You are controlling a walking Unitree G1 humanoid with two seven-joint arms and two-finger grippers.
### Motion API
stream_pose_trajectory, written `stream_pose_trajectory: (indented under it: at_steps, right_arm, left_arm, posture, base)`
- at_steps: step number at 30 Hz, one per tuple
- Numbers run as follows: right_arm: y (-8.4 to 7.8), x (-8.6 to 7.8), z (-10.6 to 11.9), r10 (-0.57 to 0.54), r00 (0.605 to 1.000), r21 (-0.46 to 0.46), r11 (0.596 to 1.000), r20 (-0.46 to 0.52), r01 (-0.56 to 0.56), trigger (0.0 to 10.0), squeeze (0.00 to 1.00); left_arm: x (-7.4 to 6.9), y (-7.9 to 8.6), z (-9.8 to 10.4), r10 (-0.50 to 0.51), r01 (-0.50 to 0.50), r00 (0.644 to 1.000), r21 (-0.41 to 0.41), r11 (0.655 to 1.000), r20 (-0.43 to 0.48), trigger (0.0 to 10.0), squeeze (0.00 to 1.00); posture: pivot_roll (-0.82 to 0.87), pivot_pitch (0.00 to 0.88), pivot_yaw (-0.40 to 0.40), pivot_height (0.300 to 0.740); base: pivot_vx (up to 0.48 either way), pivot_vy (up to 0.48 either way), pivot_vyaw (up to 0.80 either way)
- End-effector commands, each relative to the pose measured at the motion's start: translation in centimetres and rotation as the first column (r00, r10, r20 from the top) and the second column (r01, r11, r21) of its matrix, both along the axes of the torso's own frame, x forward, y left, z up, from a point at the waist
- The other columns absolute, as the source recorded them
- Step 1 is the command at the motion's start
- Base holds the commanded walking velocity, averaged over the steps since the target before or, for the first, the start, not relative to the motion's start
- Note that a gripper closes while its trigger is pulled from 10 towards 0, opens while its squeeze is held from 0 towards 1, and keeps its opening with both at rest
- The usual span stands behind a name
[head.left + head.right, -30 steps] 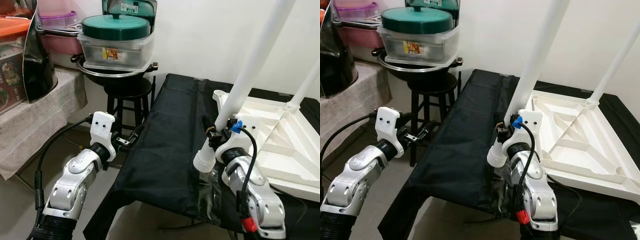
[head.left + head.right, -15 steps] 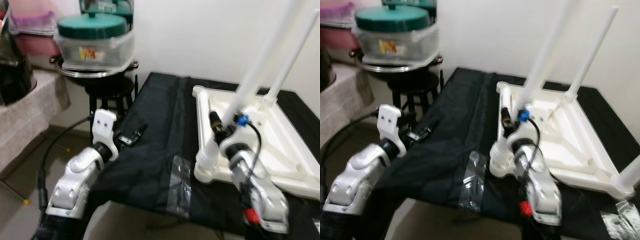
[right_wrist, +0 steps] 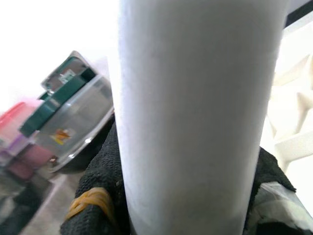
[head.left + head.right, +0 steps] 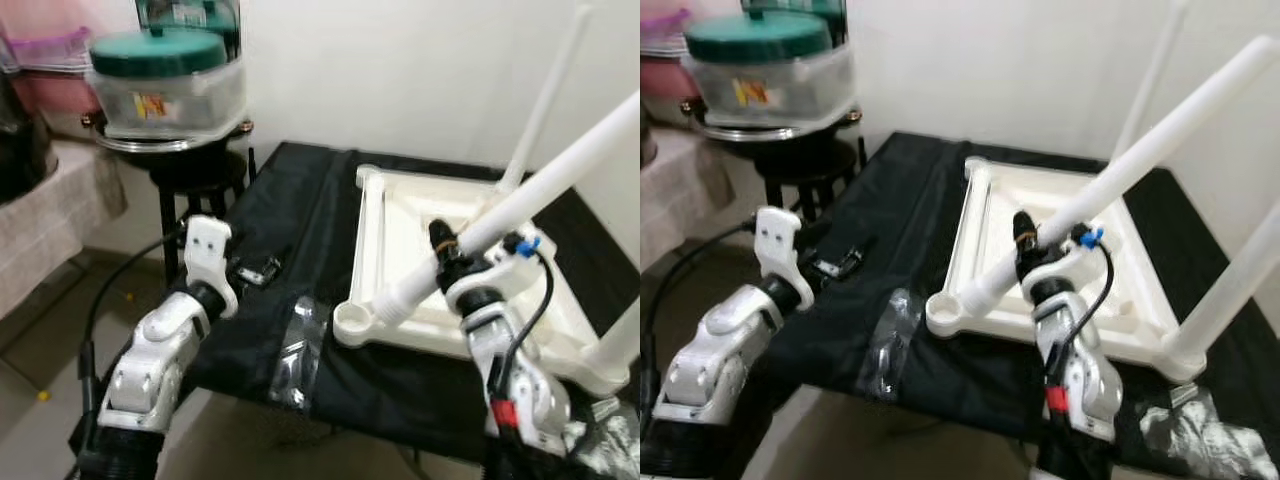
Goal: Building children table
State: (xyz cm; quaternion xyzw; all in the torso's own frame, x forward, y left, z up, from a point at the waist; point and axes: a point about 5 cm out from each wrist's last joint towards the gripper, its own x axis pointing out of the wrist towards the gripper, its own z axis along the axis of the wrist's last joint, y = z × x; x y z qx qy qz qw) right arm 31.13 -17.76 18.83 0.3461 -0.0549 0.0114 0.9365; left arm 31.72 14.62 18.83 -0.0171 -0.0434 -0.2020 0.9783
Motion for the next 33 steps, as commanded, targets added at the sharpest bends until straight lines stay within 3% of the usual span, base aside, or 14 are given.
stream_pose_trajectory:
  at_steps: [1,2,3,4,5,7,10,19,28,31,33]
  right_arm:
    - [-0.9,0.1,-0.1,-0.055,0.998,0.005,0.998,0.000,0.055,10.0,0.00]
    - [-2.2,0.0,-0.1,-0.120,0.993,-0.184,0.976,-0.002,0.118,10.0,0.00]
    - [-2.5,0.0,0.0,-0.141,0.990,-0.271,0.953,0.007,0.138,10.0,0.00]
    - [-2.5,0.0,0.0,-0.141,0.990,-0.271,0.953,0.007,0.138,10.0,0.00]
    - [-2.9,-0.1,0.2,-0.158,0.987,-0.350,0.924,0.019,0.154,10.0,0.00]
    - [-2.9,-0.1,0.2,-0.158,0.987,-0.350,0.924,0.019,0.154,10.0,0.00]
    - [-3.7,0.2,-0.3,-0.182,0.983,-0.509,0.849,-0.035,0.139,10.0,0.00]
    - [-3.3,-0.1,-1.9,-0.168,0.982,-0.471,0.875,-0.087,0.108,10.0,0.00]
    - [-5.5,-0.8,-2.6,-0.269,0.959,-0.546,0.819,-0.092,0.177,10.0,0.00]
    - [-5.8,-0.9,-2.8,-0.280,0.954,-0.550,0.815,-0.103,0.180,10.0,0.00]
    - [-7.0,-1.4,-4.0,-0.324,0.929,-0.527,0.829,-0.179,0.188,10.0,0.00]
  left_arm:
    - [0.1,0.4,0.0,0.013,-0.013,1.000,0.010,1.000,0.001,10.0,0.00]
    - [0.1,0.6,-0.1,0.022,-0.022,1.000,0.006,1.000,-0.001,10.0,0.00]
    - [0.2,0.7,-0.1,0.025,-0.025,1.000,0.005,1.000,-0.002,10.0,0.00]
    - [0.2,0.7,-0.1,0.025,-0.025,1.000,0.005,1.000,-0.002,10.0,0.00]
    - [0.2,0.7,-0.1,0.028,-0.028,1.000,0.004,1.000,-0.002,10.0,0.00]
    - [0.2,0.7,-0.1,0.028,-0.028,1.000,0.004,1.000,-0.002,10.0,0.00]
    - [0.3,0.4,-0.2,0.026,-0.026,1.000,0.002,1.000,-0.005,10.0,0.00]
    - [0.3,0.5,-0.3,0.032,-0.032,0.999,0.001,0.999,-0.008,10.0,0.00]
    - [0.5,0.6,-0.5,0.038,-0.038,0.999,0.002,0.999,-0.010,10.0,0.00]
    - [0.5,0.5,-0.5,0.037,-0.037,0.999,0.002,0.999,-0.011,10.0,0.00]
    - [0.6,0.5,-0.5,0.035,-0.035,0.999,0.003,0.999,-0.011,10.0,0.00]
  posture:
    - [0.06,0.000,-0.083,0.740]
    - [0.05,0.000,-0.080,0.740]
    - [0.05,0.000,-0.080,0.740]
    - [0.05,0.000,-0.080,0.740]
    - [0.05,0.000,-0.080,0.740]
    - [0.05,0.000,-0.080,0.740]
    - [0.05,0.000,-0.079,0.740]
    - [0.05,0.000,-0.080,0.740]
    - [0.04,0.000,-0.073,0.740]
    - [0.04,0.000,-0.073,0.740]
    - [0.04,0.000,-0.070,0.740]
  base:
    - [0.000,0.000,0.00]
    - [0.000,0.000,0.00]
    - [0.000,0.000,0.00]
    - [0.000,0.000,0.00]
    - [0.000,0.000,0.00]
    - [0.000,0.000,0.00]
    - [0.000,0.000,0.00]
    - [0.000,0.000,0.00]
    - [0.000,0.000,0.00]
    - [0.000,0.000,0.00]
    - [0.000,0.000,0.00]
